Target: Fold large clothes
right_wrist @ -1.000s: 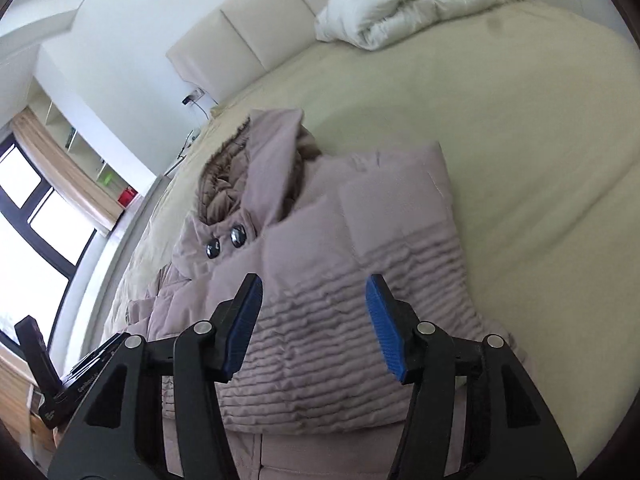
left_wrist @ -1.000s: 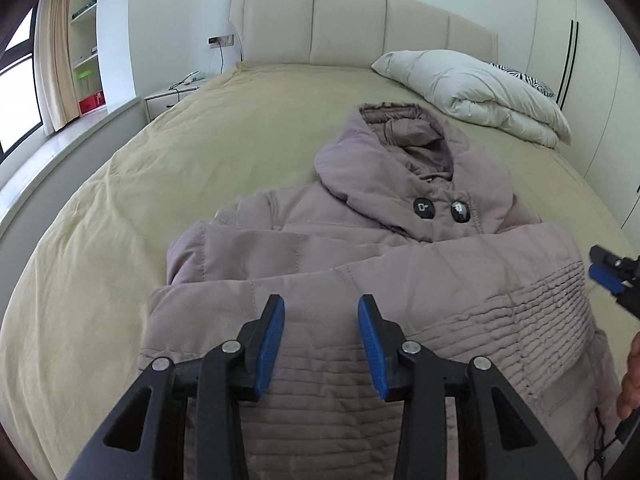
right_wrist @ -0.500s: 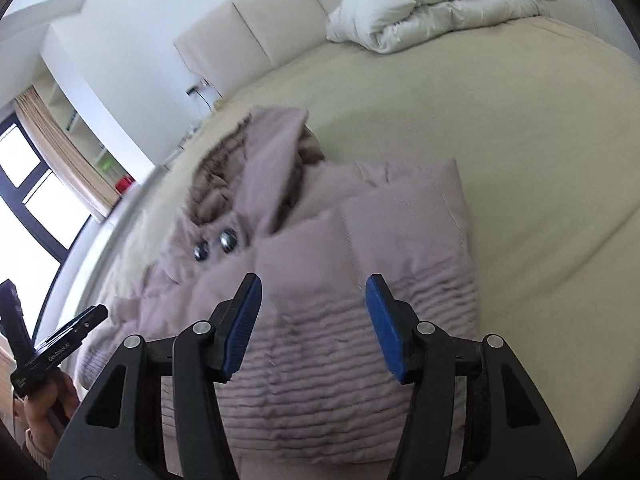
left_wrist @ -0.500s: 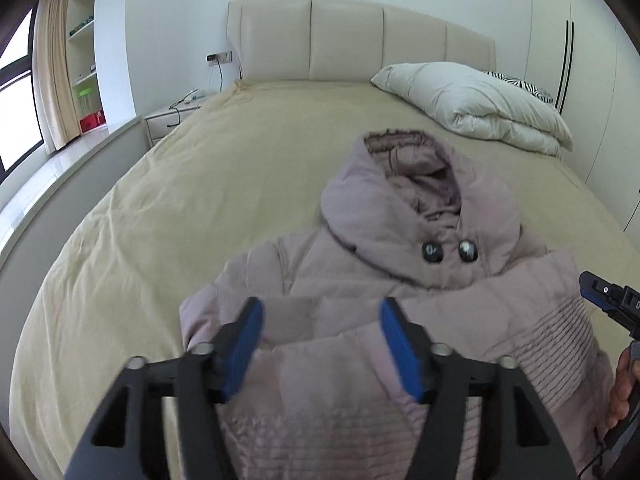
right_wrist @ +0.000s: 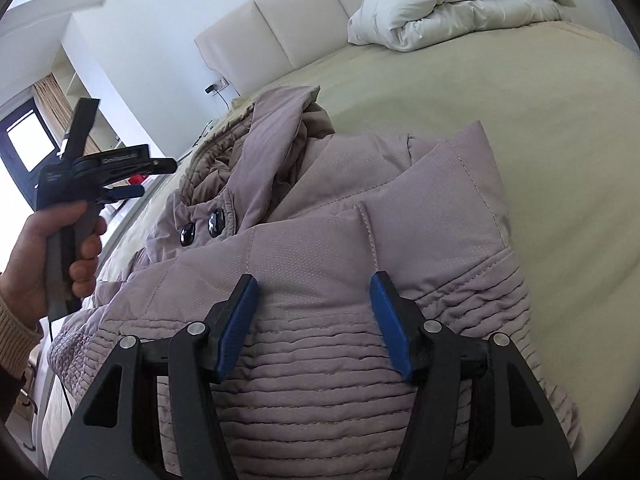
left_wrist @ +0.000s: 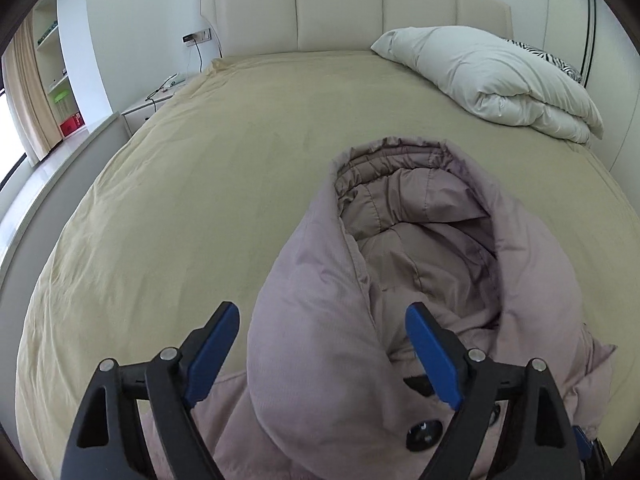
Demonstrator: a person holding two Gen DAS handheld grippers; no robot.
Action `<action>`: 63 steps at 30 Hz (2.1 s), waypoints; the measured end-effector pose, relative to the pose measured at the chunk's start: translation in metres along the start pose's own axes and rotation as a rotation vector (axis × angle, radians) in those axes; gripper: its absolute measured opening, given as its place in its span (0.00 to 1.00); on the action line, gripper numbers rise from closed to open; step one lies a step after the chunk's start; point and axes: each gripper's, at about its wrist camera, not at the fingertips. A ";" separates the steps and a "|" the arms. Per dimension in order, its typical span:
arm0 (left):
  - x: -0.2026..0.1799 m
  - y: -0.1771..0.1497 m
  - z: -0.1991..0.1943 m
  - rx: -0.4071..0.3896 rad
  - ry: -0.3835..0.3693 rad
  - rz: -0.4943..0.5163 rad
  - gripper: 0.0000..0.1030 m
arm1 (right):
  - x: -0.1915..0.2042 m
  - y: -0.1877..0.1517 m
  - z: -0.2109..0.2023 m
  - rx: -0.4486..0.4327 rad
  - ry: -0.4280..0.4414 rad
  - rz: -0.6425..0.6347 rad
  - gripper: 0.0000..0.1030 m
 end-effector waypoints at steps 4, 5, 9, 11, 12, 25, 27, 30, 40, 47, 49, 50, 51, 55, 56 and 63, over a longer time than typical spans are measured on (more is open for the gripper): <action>0.027 0.005 0.033 0.072 -0.096 -0.137 0.59 | -0.006 -0.001 -0.009 -0.011 0.007 0.002 0.56; 0.030 0.003 0.038 0.084 -0.117 -0.151 0.55 | -0.005 -0.001 -0.009 -0.011 0.007 0.001 0.56; 0.023 -0.003 0.026 0.049 -0.146 -0.120 0.15 | -0.008 -0.002 -0.014 -0.014 0.006 -0.001 0.56; 0.019 -0.008 0.012 0.008 -0.152 -0.100 0.10 | -0.008 -0.002 -0.016 -0.020 0.015 0.002 0.56; 0.018 -0.010 0.003 -0.015 -0.154 -0.089 0.09 | -0.009 -0.001 -0.020 -0.025 0.021 0.008 0.56; 0.003 -0.083 -0.083 -0.276 -0.138 0.069 0.07 | 0.081 0.125 0.020 -0.025 -0.063 -0.144 0.75; 0.004 -0.088 -0.085 -0.294 -0.139 0.074 0.07 | 0.102 0.148 0.047 0.007 -0.105 -0.195 0.75; 0.004 -0.092 -0.091 -0.312 -0.160 0.075 0.07 | 0.124 0.173 0.090 0.066 -0.185 -0.236 0.75; 0.016 -0.103 -0.103 -0.329 -0.187 0.066 0.06 | 0.103 0.201 0.129 0.120 -0.241 -0.140 0.10; 0.017 -0.128 -0.144 -0.376 -0.212 0.044 0.05 | 0.103 0.175 0.014 -0.099 -0.198 -0.232 0.07; 0.020 -0.144 -0.157 -0.384 -0.221 0.025 0.04 | 0.097 0.146 -0.027 -0.160 -0.182 -0.254 0.07; 0.022 -0.153 -0.163 -0.380 -0.228 0.010 0.04 | 0.093 0.128 -0.045 -0.176 -0.178 -0.259 0.07; 0.023 -0.164 -0.167 -0.372 -0.234 -0.003 0.03 | 0.087 0.113 -0.060 -0.187 -0.177 -0.263 0.07; 0.027 -0.216 -0.184 -0.323 -0.253 -0.031 0.01 | 0.049 0.044 -0.089 -0.104 -0.119 -0.181 0.07; 0.028 -0.229 -0.186 -0.298 -0.260 -0.044 0.01 | 0.038 0.025 -0.090 -0.060 -0.112 -0.155 0.07; 0.032 -0.251 -0.222 -0.274 -0.243 -0.069 0.01 | -0.021 -0.045 -0.113 0.069 -0.127 0.008 0.08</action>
Point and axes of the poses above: each gripper's, at about its wrist camera, not at the fingertips, and z roughly the way its jaws point, x to its left, y to its top, and after that the axes turned 10 degrees about -y, right-handed
